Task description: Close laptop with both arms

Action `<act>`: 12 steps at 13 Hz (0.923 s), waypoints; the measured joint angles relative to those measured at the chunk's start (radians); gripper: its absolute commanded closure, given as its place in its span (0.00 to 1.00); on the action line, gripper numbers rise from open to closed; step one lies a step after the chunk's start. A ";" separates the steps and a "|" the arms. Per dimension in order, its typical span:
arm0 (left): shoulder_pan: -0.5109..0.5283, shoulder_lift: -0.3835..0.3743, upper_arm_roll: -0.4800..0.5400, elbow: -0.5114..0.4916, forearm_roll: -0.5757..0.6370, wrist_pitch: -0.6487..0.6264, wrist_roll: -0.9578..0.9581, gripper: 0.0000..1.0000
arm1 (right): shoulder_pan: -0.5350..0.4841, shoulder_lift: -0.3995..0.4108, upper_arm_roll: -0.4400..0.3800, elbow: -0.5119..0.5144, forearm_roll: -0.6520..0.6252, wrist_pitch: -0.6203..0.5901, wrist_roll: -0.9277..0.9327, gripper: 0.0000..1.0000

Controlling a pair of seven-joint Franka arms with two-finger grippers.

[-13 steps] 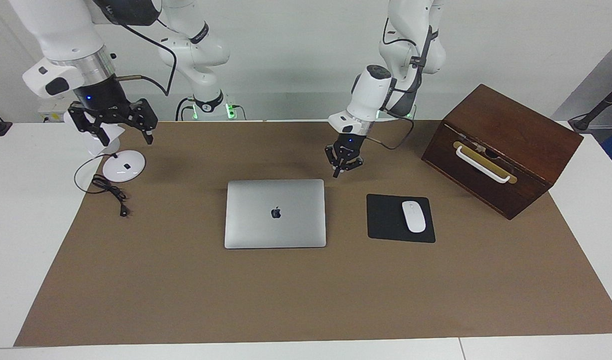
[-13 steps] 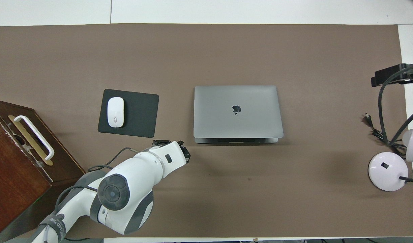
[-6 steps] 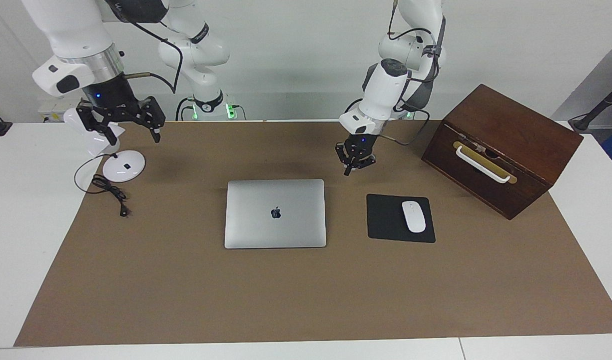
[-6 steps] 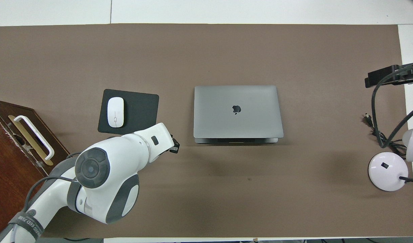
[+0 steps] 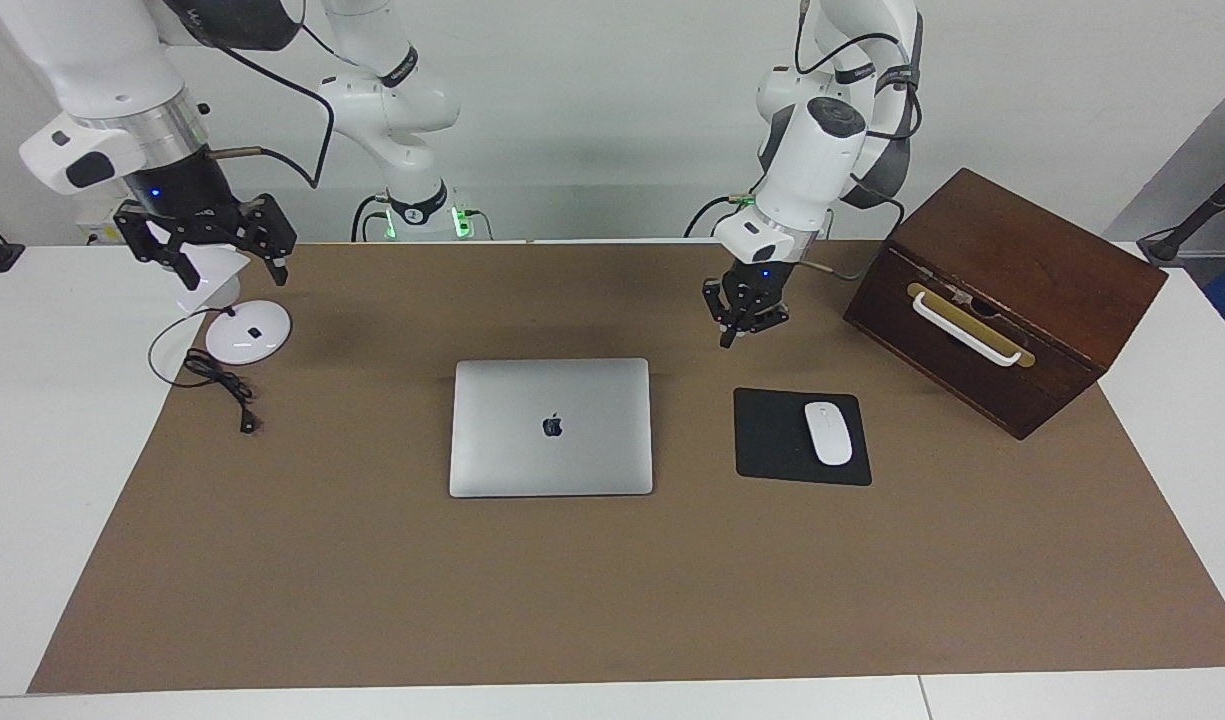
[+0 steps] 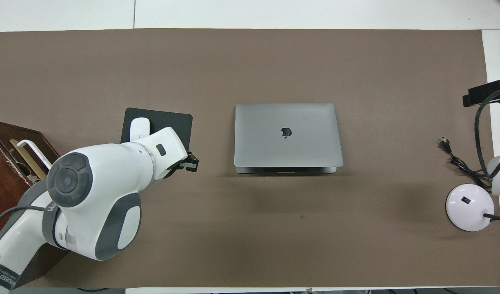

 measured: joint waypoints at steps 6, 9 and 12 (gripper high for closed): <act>0.131 -0.020 0.007 0.164 0.000 -0.251 0.069 1.00 | -0.041 -0.002 0.050 0.000 0.000 0.000 -0.002 0.00; 0.212 -0.026 0.009 0.240 0.016 -0.358 0.115 1.00 | -0.043 -0.002 0.054 -0.001 0.000 0.000 -0.002 0.00; 0.286 -0.028 0.011 0.326 0.062 -0.463 0.151 1.00 | -0.042 -0.003 0.060 -0.002 0.000 0.000 -0.002 0.00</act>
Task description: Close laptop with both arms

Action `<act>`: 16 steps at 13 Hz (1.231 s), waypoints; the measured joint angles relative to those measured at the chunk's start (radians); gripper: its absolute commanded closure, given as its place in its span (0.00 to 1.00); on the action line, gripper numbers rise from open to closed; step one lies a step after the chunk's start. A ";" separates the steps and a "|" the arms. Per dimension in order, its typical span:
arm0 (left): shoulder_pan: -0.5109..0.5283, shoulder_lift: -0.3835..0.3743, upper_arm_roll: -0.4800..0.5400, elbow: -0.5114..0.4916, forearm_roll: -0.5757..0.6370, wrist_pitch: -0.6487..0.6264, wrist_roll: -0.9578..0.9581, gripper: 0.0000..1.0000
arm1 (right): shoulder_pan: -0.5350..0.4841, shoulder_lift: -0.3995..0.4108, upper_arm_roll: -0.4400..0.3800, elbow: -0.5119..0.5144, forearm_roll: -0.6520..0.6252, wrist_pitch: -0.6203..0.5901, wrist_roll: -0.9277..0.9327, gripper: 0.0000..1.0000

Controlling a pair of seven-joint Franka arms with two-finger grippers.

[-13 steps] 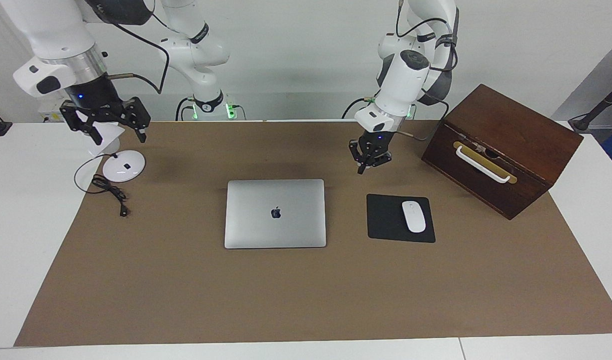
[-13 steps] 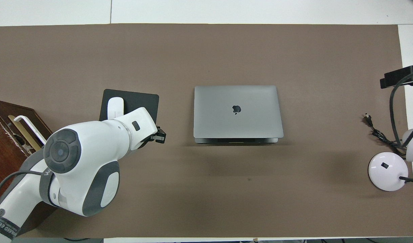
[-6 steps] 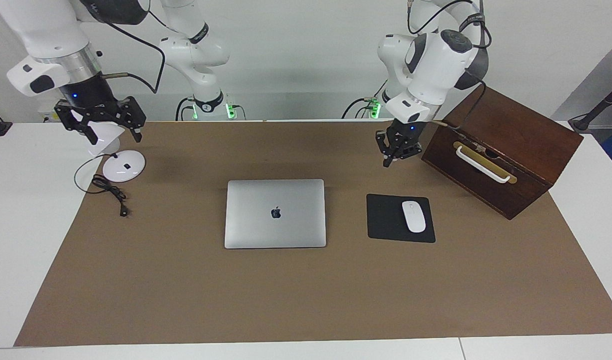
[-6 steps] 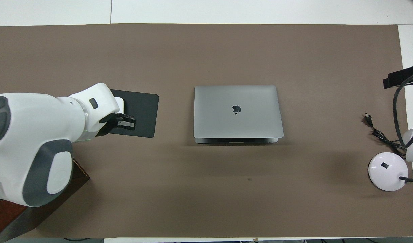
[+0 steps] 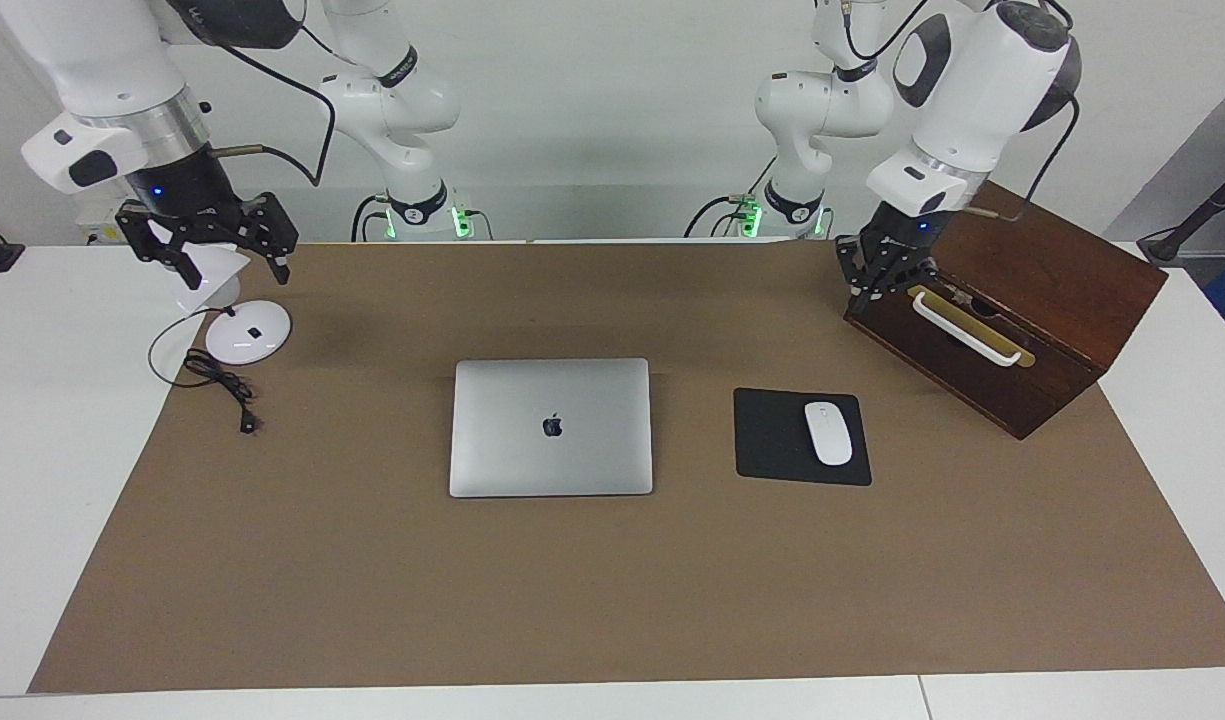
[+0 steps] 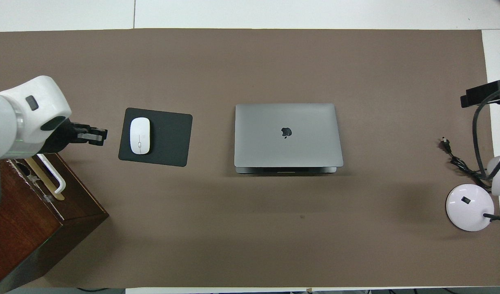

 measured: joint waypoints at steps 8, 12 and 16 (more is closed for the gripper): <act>0.184 -0.001 0.003 0.061 0.081 -0.112 0.122 1.00 | 0.000 -0.036 0.004 -0.104 0.000 0.000 0.000 0.00; 0.232 -0.002 0.003 0.062 0.087 -0.123 0.134 0.00 | -0.012 -0.053 -0.004 -0.144 -0.001 0.002 -0.010 0.00; 0.238 -0.003 0.000 0.066 0.087 -0.124 0.133 0.00 | -0.026 -0.057 -0.009 -0.144 -0.001 0.013 -0.025 0.00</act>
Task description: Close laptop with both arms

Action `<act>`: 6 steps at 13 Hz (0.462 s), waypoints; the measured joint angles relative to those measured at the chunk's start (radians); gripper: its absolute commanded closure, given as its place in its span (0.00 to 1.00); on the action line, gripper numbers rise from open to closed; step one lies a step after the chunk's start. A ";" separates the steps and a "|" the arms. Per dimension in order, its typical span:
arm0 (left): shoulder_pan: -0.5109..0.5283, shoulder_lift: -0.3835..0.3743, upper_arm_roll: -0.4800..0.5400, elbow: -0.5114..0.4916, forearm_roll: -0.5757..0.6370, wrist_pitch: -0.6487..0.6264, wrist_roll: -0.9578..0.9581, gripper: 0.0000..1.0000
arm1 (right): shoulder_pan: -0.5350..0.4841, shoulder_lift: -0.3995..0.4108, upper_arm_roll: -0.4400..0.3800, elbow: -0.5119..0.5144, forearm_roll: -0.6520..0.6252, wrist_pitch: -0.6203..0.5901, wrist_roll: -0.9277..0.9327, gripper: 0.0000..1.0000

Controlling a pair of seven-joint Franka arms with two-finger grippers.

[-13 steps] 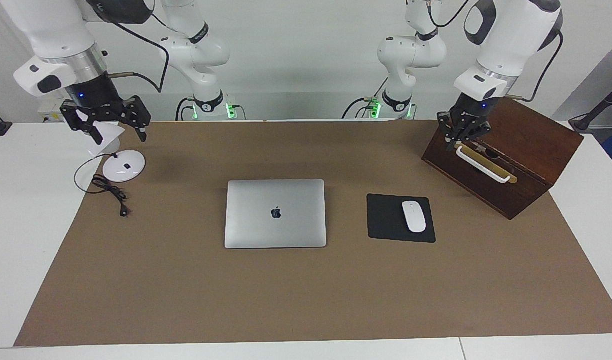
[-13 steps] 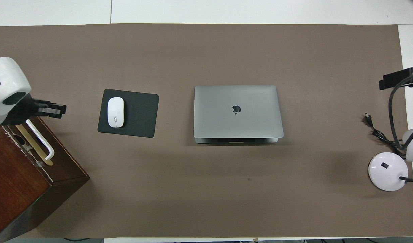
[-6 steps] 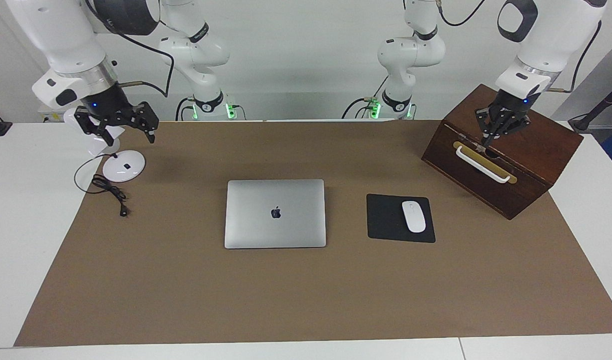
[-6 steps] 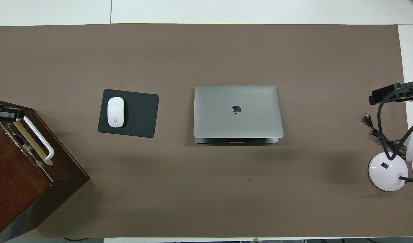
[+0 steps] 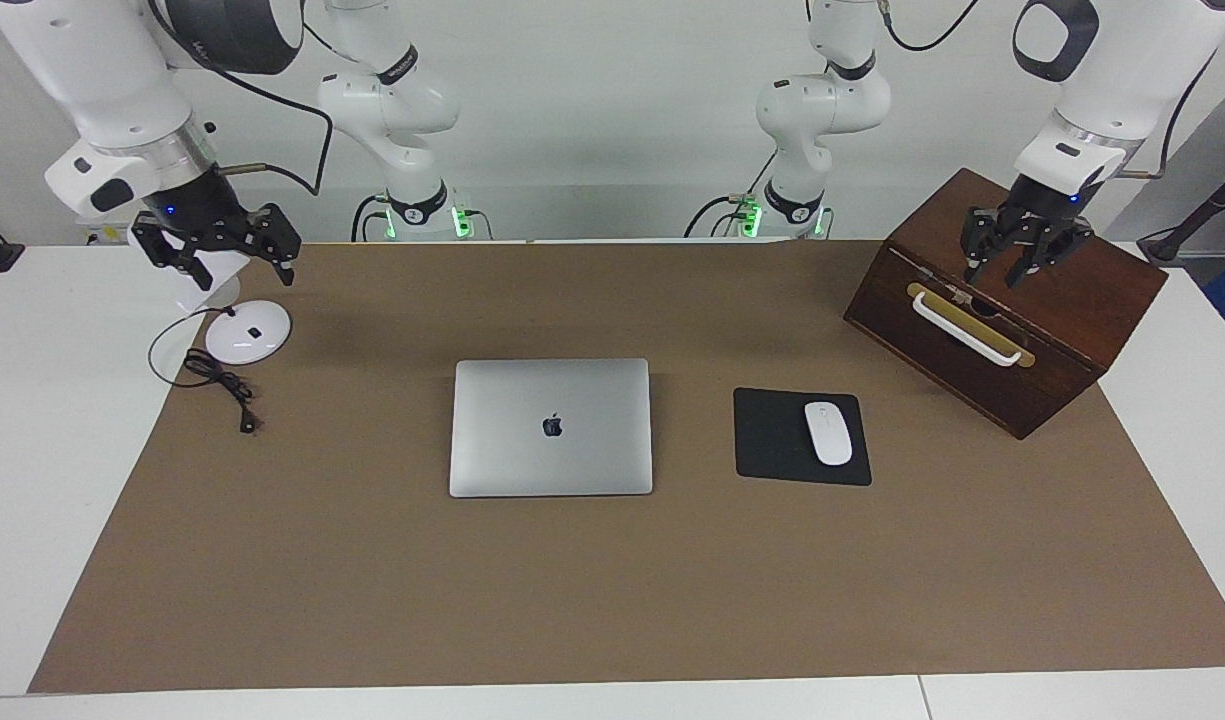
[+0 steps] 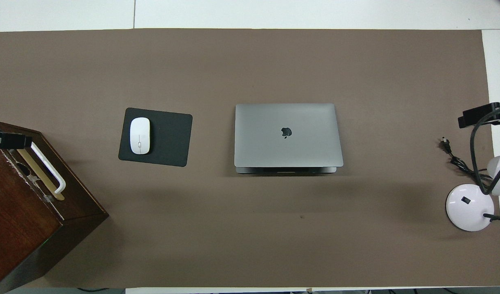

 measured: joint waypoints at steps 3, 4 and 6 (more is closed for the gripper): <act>0.000 0.000 -0.006 0.003 0.000 0.001 -0.045 0.00 | 0.000 0.000 0.000 -0.001 0.000 0.002 0.000 0.00; 0.000 0.001 -0.008 0.012 0.000 0.000 -0.066 0.00 | 0.000 0.000 0.000 -0.001 0.000 0.002 0.000 0.00; 0.000 0.006 -0.010 0.047 0.000 -0.027 -0.084 0.00 | 0.000 0.000 0.000 -0.001 0.000 0.002 0.000 0.00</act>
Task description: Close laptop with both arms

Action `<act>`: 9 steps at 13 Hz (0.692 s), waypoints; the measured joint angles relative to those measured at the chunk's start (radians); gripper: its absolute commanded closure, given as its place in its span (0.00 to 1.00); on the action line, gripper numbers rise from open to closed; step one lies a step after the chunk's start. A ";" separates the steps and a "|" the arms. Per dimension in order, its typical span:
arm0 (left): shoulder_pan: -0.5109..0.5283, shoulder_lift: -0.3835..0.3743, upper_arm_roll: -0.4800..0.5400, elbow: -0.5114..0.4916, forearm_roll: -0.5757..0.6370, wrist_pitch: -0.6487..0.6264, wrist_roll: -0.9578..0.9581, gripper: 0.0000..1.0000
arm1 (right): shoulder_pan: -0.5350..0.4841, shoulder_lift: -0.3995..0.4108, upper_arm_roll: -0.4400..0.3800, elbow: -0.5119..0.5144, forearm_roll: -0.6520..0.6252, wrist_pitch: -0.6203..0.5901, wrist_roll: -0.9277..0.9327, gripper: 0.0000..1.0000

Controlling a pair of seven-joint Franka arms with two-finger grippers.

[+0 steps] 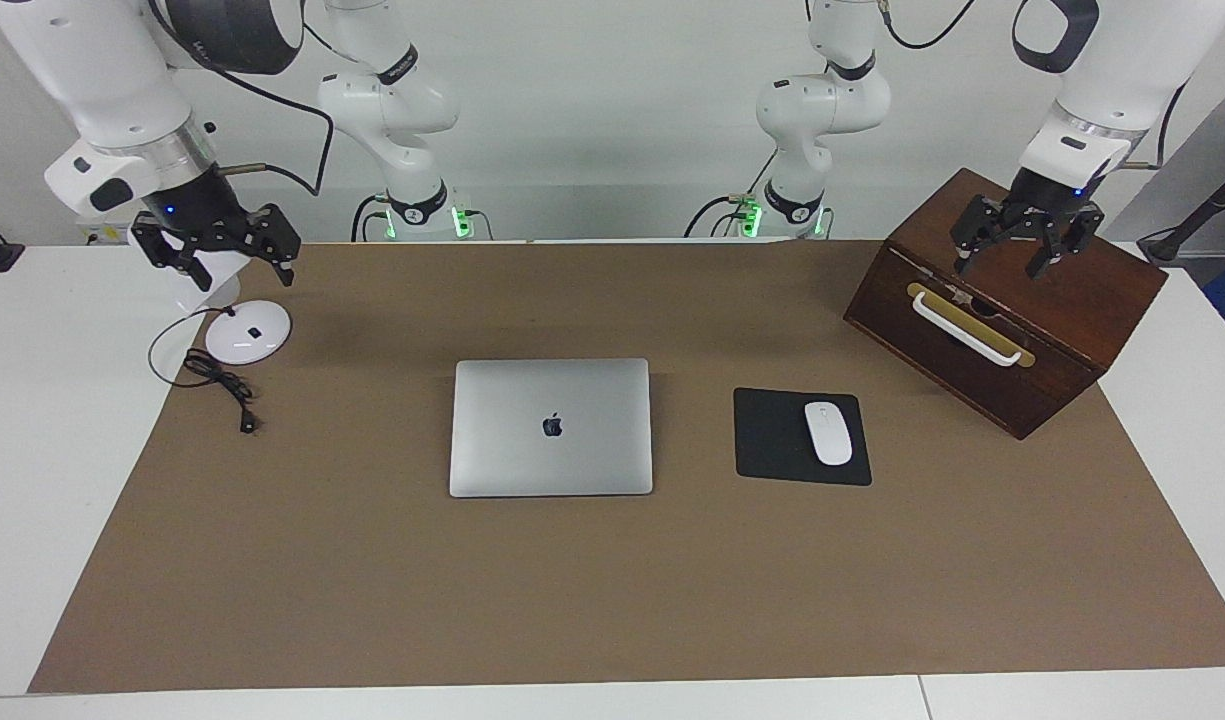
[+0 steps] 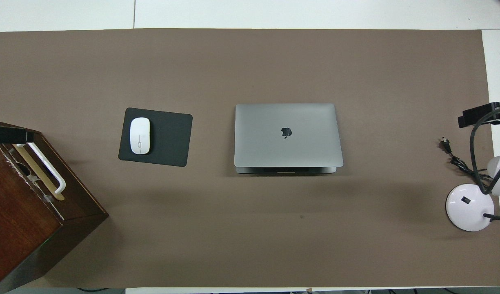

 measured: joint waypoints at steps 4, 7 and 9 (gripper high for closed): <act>0.003 0.034 0.004 0.101 0.000 -0.114 -0.008 0.00 | 0.000 -0.001 0.000 -0.001 0.000 0.000 0.000 0.00; 0.003 0.084 -0.001 0.157 0.000 -0.174 -0.084 0.00 | 0.000 -0.001 0.000 -0.001 0.000 0.000 0.000 0.00; 0.002 0.110 -0.009 0.178 0.000 -0.174 -0.114 0.00 | 0.000 -0.001 0.000 -0.002 0.000 0.000 0.000 0.00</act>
